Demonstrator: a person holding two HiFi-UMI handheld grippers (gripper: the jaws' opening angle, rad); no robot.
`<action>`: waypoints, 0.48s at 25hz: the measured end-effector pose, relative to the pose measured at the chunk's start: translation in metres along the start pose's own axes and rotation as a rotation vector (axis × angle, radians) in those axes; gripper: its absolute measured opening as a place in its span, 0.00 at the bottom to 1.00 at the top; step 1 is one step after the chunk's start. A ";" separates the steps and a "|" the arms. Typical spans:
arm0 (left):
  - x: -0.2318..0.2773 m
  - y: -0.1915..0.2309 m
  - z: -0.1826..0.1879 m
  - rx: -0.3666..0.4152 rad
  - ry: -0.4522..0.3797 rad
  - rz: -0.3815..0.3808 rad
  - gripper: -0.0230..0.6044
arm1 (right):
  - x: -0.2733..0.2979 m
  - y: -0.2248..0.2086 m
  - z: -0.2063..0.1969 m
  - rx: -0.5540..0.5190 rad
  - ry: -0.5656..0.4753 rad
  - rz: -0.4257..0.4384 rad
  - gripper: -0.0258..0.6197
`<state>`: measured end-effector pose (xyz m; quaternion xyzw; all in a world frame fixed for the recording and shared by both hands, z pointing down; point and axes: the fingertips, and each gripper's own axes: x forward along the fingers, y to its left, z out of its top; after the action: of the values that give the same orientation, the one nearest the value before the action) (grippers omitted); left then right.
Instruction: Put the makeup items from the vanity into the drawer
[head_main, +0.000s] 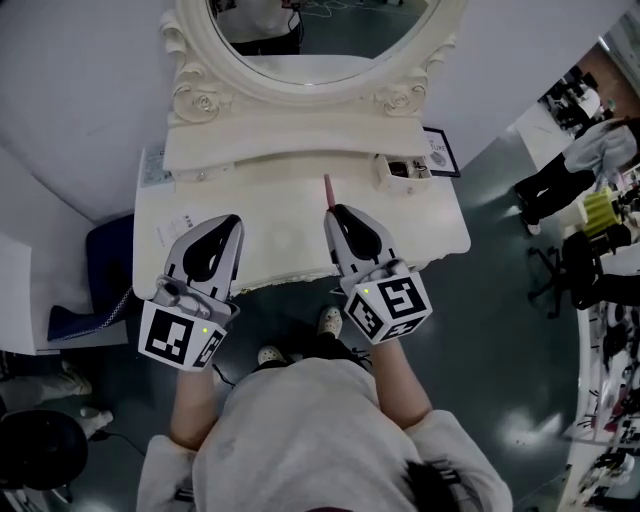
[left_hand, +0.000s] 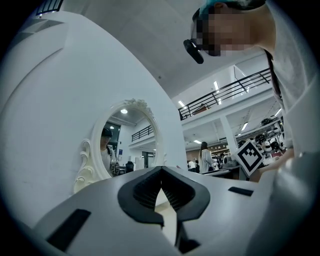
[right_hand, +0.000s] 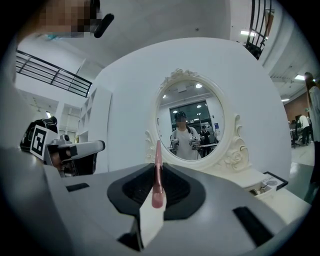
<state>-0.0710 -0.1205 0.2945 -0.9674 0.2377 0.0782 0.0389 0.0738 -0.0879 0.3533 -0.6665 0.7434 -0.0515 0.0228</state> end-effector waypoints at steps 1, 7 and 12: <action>0.007 -0.004 -0.003 -0.001 0.005 -0.009 0.06 | -0.002 -0.008 0.001 0.002 -0.002 -0.007 0.13; 0.048 -0.028 -0.007 -0.010 -0.012 -0.045 0.06 | -0.013 -0.055 0.006 -0.004 -0.008 -0.042 0.12; 0.081 -0.045 -0.014 -0.013 -0.012 -0.069 0.06 | -0.020 -0.096 0.009 -0.010 -0.009 -0.077 0.12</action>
<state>0.0228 -0.1194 0.2960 -0.9748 0.2032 0.0841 0.0365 0.1714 -0.0787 0.3540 -0.6947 0.7175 -0.0455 0.0209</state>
